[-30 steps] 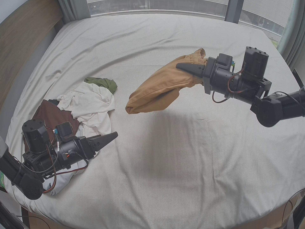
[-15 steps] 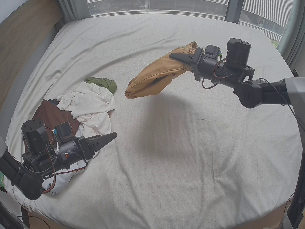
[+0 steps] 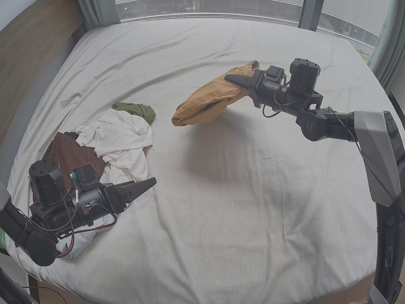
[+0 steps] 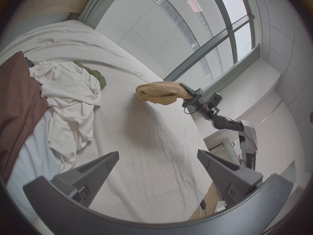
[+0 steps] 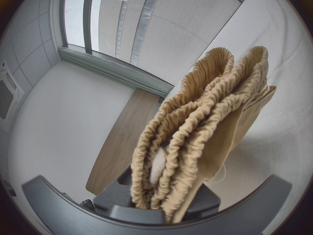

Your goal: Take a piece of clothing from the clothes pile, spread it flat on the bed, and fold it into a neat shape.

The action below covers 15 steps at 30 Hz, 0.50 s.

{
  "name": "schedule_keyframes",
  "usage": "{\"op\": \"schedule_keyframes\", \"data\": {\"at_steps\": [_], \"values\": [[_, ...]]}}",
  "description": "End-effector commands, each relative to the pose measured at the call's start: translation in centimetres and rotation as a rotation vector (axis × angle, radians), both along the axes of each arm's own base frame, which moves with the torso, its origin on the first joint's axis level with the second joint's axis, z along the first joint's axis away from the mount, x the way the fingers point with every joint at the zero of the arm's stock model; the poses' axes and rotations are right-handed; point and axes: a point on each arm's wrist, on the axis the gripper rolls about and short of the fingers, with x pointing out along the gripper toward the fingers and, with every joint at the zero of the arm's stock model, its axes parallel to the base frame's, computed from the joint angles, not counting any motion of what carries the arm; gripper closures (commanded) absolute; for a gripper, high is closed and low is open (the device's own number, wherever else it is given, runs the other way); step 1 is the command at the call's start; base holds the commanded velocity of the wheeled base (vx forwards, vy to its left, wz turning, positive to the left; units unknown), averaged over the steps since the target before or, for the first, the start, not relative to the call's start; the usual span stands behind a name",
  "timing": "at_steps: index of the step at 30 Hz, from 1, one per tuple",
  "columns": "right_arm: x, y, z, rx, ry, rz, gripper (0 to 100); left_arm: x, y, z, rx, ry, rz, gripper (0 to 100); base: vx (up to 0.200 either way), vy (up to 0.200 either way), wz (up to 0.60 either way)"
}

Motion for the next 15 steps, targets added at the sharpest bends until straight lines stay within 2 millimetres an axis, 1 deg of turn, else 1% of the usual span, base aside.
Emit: {"op": "schedule_keyframes", "data": {"at_steps": [1,4,7,9,10,11,13,15], "values": [[1.7,0.0,-3.7,-0.018,0.065,-0.01,100,-0.1,0.0,-0.1,0.0,0.003,-0.005,0,0.0,0.0,0.0],[2.0,-0.8,-4.6,-0.029,0.088,-0.026,100,-0.1,-0.1,-0.1,0.0,0.005,-0.007,0,0.0,0.0,0.0],[1.8,-1.6,-6.3,-0.068,0.128,-0.041,100,-0.1,-0.1,-0.1,0.0,0.003,-0.007,0,0.0,0.0,0.0],[1.6,-2.3,-6.9,-0.094,0.135,-0.052,100,-0.1,-0.1,-0.1,-0.001,0.002,-0.007,0,0.0,0.0,0.0],[1.6,-2.3,-6.9,-0.094,0.135,-0.052,100,-0.1,-0.1,-0.1,-0.001,0.002,-0.007,0,0.0,0.0,0.0],[1.2,-2.7,-7.5,-0.116,0.154,-0.059,100,-0.1,-0.1,-0.1,-0.001,0.002,-0.007,0,0.0,0.0,0.0],[0.8,-2.8,-8.2,-0.135,0.17,-0.061,100,-0.1,-0.1,-0.1,-0.001,0.002,-0.007,0,0.0,0.0,0.0],[0.3,-3.0,-9.4,-0.158,0.171,-0.063,100,0.0,-0.1,-0.1,0.0,0.003,-0.007,0,0.0,0.0,0.0]]}}
